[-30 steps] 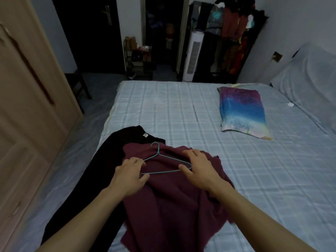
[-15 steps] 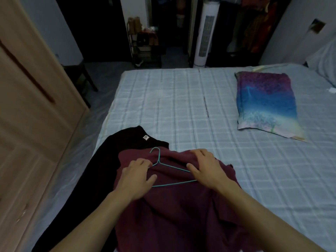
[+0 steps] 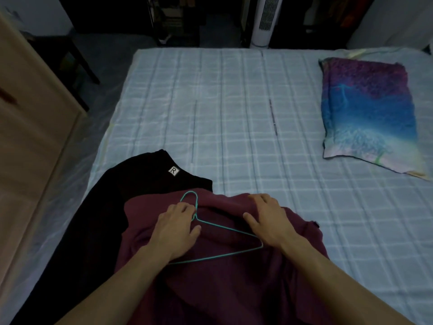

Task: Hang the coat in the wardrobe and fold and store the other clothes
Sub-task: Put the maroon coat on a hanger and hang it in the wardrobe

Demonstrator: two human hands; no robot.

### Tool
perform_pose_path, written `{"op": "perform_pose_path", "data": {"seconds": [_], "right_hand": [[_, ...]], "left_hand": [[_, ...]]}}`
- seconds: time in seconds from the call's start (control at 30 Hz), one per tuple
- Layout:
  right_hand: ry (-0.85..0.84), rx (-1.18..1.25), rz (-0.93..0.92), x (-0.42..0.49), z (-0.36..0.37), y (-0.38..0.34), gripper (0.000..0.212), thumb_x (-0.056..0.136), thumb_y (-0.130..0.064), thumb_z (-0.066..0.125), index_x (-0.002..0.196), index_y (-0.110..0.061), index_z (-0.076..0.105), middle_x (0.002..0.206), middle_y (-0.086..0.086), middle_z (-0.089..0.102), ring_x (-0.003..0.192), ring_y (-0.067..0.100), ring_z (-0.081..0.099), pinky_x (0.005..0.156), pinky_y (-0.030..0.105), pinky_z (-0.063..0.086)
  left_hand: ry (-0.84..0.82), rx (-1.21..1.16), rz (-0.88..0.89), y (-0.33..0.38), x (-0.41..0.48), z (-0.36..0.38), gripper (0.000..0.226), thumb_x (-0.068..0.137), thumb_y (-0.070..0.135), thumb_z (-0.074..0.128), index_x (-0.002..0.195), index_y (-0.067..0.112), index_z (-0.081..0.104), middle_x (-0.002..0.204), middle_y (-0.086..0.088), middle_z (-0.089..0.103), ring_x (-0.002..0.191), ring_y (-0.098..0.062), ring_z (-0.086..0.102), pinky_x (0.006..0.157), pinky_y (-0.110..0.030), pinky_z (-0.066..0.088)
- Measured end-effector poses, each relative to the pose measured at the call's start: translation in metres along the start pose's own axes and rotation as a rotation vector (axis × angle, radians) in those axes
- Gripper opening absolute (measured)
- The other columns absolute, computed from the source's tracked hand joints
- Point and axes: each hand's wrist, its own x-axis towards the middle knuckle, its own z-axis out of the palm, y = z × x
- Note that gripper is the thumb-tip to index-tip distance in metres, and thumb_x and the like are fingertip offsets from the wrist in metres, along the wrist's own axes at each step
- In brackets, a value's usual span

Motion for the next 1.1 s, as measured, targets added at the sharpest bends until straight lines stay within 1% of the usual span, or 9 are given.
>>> {"op": "perform_pose_path", "data": {"seconds": [0.13,0.3,0.43,0.5,0.6,0.7,0.87,1.0,1.1], "right_hand": [[-0.055,-0.040,0.021,0.031,0.026,0.020,0.059,0.094,-0.044,0.056,0.145,-0.021,0.039,0.145,0.005,0.044,0.131,0.026,0.042,0.108,0.045,0.039],[-0.229,-0.166,0.119,0.056,0.058,0.047,0.064,0.092,-0.045,0.058,0.148,-0.026,0.033,0.152,0.006,0.033,0.138,0.032,0.033,0.109,0.051,0.035],[-0.240,-0.206,0.149,0.065,0.079,0.068,0.066,0.090,-0.039,0.062,0.147,-0.028,0.032,0.156,0.009,0.024,0.136,0.037,0.034,0.108,0.053,0.036],[-0.200,-0.193,0.132,0.066,0.084,0.075,0.064,0.089,-0.034,0.063,0.147,-0.028,0.034,0.153,0.009,0.029,0.132,0.034,0.039,0.105,0.051,0.038],[-0.170,-0.238,0.088,0.064,0.088,0.080,0.058,0.088,-0.031,0.063,0.142,-0.026,0.041,0.137,0.005,0.046,0.122,0.028,0.047,0.098,0.043,0.041],[-0.108,-0.231,0.036,0.063,0.092,0.080,0.043,0.088,-0.026,0.060,0.129,-0.023,0.050,0.120,0.003,0.055,0.111,0.027,0.053,0.089,0.040,0.041],[-0.067,-0.180,0.028,0.058,0.093,0.078,0.029,0.090,-0.023,0.058,0.118,-0.019,0.055,0.109,0.005,0.059,0.101,0.029,0.055,0.083,0.039,0.042],[0.004,-0.023,0.019,0.055,0.086,0.078,0.023,0.090,-0.018,0.060,0.112,-0.014,0.056,0.104,0.008,0.057,0.090,0.031,0.059,0.080,0.040,0.048],[0.051,0.032,0.003,0.058,0.074,0.077,0.022,0.090,-0.016,0.061,0.111,-0.015,0.056,0.106,0.007,0.056,0.087,0.030,0.060,0.078,0.043,0.050]], "left_hand": [[-0.030,-0.054,0.021,-0.002,0.036,0.028,0.047,0.093,0.040,0.055,0.137,0.025,0.047,0.137,0.007,0.044,0.120,-0.018,0.042,0.100,-0.035,0.043],[-0.111,-0.030,0.067,-0.003,0.065,0.066,0.052,0.094,0.036,0.055,0.143,0.025,0.043,0.143,0.005,0.043,0.126,-0.019,0.041,0.102,-0.037,0.042],[-0.137,0.192,0.131,-0.012,0.082,0.091,0.045,0.094,0.030,0.053,0.138,0.026,0.047,0.139,0.003,0.046,0.128,-0.022,0.039,0.098,-0.037,0.040],[-0.129,0.265,0.169,-0.016,0.087,0.096,0.036,0.090,0.024,0.058,0.126,0.024,0.058,0.125,0.000,0.056,0.119,-0.023,0.048,0.091,-0.039,0.041],[-0.104,0.381,0.236,-0.021,0.091,0.098,0.027,0.062,0.016,0.082,0.086,0.022,0.071,0.082,0.000,0.063,0.082,-0.024,0.060,0.066,-0.038,0.047],[-0.066,0.436,0.316,-0.027,0.093,0.102,0.033,0.049,0.014,0.088,0.073,0.023,0.068,0.070,0.000,0.059,0.069,-0.024,0.059,0.059,-0.035,0.044],[-0.069,0.448,0.387,-0.030,0.091,0.107,0.025,0.057,0.016,0.087,0.073,0.023,0.069,0.068,0.001,0.060,0.067,-0.022,0.059,0.063,-0.037,0.044],[0.048,0.400,0.411,-0.024,0.093,0.100,0.017,0.065,0.013,0.082,0.071,0.020,0.068,0.067,0.000,0.056,0.065,-0.023,0.056,0.070,-0.040,0.042],[0.164,0.386,0.411,-0.015,0.104,0.094,0.008,0.073,0.010,0.068,0.069,0.018,0.068,0.062,-0.001,0.053,0.060,-0.024,0.053,0.079,-0.041,0.039]]}}
